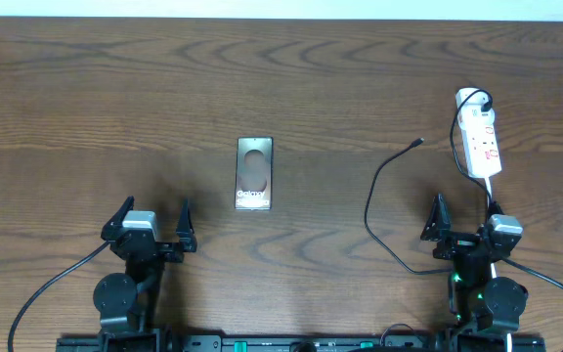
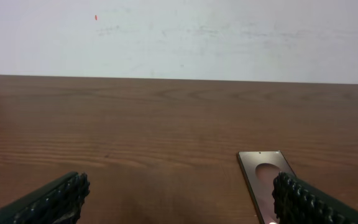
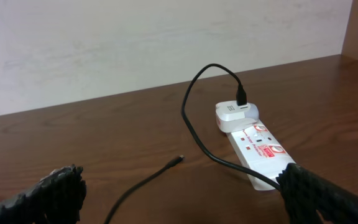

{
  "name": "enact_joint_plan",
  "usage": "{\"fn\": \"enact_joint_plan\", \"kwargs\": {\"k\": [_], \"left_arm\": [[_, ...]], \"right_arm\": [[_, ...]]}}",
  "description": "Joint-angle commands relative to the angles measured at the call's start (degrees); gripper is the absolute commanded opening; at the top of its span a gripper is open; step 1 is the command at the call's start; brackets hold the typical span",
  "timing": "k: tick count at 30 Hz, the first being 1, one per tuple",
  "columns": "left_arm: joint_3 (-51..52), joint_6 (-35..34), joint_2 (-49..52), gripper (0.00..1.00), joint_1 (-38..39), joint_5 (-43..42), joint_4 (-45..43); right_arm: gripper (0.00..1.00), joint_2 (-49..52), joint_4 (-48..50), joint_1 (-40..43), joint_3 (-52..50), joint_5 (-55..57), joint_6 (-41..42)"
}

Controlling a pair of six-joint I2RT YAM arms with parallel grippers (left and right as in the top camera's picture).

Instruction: Plug charger to phone and switch on socket

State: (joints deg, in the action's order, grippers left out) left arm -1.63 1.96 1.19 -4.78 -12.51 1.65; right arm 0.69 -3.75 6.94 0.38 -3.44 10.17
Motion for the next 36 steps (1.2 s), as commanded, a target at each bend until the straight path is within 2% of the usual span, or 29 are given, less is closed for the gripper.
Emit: {"fn": "enact_joint_plan", "kwargs": {"k": [1,6,10,20,23,30,34,36], "left_arm": [[1.4,0.4,0.2,0.96,-0.3,0.1,1.2],[1.4,0.5,0.2,0.96,-0.3,0.1,1.2],[1.4,5.0,0.2,0.96,-0.3,4.1,0.5],[1.4,5.1,0.2,0.96,-0.3,5.9,1.6],[1.4,5.0,0.2,0.96,-0.3,2.4,0.8],[1.4,4.9,0.2,0.96,-0.3,0.5,0.6],[1.2,4.8,0.2,0.96,-0.3,-6.6,0.6],[0.6,2.3,0.2,0.96,-0.3,-8.6,0.6]], "right_arm": [[0.99,-0.3,-0.2,-0.4,-0.1,-0.5,-0.4],[0.99,-0.3,-0.2,-0.4,-0.1,-0.5,-0.4],[0.99,-0.3,-0.2,-0.4,-0.1,-0.5,-0.4],[0.99,-0.3,-0.2,-0.4,-0.1,-0.5,-0.4],[0.99,-0.3,-0.2,-0.4,-0.1,-0.5,-0.4],[0.99,-0.3,-0.2,-0.4,-0.1,-0.5,-0.4],[0.99,-0.3,-0.2,-0.4,-0.1,-0.5,-0.4],[0.99,-0.3,-0.2,-0.4,-0.1,-0.5,-0.4]]}}
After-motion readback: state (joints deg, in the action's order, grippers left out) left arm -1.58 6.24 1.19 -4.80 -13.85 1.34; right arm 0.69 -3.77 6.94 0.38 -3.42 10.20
